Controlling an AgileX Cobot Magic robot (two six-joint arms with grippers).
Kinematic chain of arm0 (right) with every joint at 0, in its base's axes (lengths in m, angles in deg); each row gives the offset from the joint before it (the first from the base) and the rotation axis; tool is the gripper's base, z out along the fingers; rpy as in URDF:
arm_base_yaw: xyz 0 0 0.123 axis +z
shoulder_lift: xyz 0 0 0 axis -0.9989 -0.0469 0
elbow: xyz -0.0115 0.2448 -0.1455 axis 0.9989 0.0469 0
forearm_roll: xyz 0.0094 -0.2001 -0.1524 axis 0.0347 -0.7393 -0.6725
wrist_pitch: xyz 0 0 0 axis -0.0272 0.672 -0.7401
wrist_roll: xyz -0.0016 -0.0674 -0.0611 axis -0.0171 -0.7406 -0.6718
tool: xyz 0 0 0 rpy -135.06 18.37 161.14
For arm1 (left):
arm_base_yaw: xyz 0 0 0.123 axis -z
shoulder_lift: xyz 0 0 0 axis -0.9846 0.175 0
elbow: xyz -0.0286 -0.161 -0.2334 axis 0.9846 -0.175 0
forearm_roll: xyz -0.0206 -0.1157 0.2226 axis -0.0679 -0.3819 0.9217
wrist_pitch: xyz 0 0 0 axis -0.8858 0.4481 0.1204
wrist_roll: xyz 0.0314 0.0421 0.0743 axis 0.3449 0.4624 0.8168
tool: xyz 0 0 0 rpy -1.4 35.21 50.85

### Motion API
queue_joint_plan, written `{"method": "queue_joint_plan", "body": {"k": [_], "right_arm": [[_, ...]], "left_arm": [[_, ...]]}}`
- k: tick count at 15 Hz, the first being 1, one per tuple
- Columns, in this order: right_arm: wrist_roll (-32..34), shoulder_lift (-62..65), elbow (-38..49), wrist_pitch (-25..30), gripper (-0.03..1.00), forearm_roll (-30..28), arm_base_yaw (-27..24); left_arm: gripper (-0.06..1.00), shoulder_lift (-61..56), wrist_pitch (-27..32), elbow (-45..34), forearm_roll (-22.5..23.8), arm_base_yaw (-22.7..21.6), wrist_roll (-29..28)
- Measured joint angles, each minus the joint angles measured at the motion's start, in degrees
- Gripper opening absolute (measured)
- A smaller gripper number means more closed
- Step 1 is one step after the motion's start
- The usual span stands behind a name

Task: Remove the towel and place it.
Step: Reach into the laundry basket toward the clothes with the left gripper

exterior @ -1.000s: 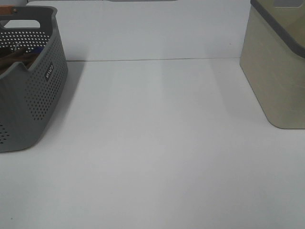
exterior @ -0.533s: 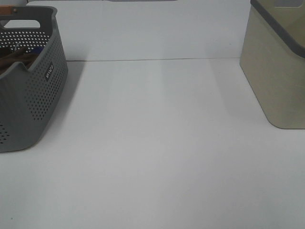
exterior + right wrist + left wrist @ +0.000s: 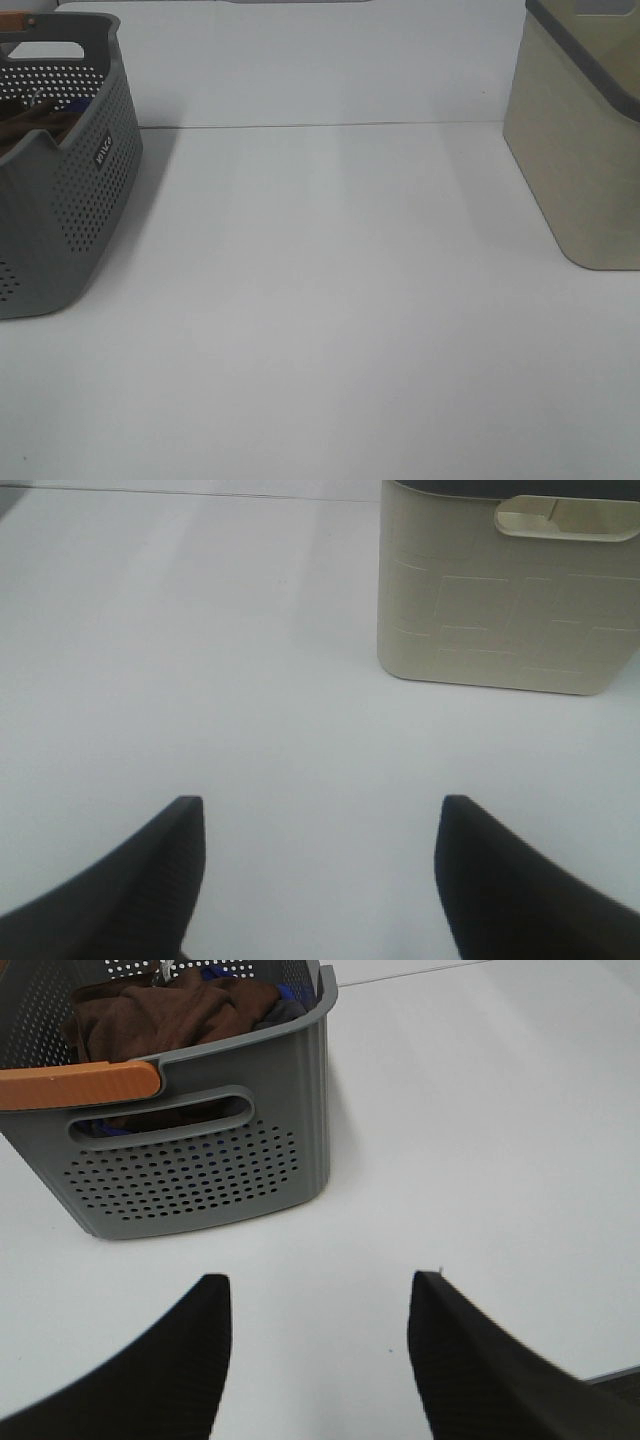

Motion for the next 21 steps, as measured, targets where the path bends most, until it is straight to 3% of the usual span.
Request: {"method": "queue_joint_plan", "body": {"k": [17, 21], "right_arm": [[0.0, 0.0, 0.0, 0.0, 0.63, 0.0, 0.0], [0.0, 0.0, 0.0, 0.0, 0.63, 0.0, 0.0]], "left_arm": [[0.52, 0.0, 0.0, 0.0, -0.17, 0.0, 0.0], [0.52, 0.0, 0.0, 0.0, -3.78, 0.0, 0.0]]}}
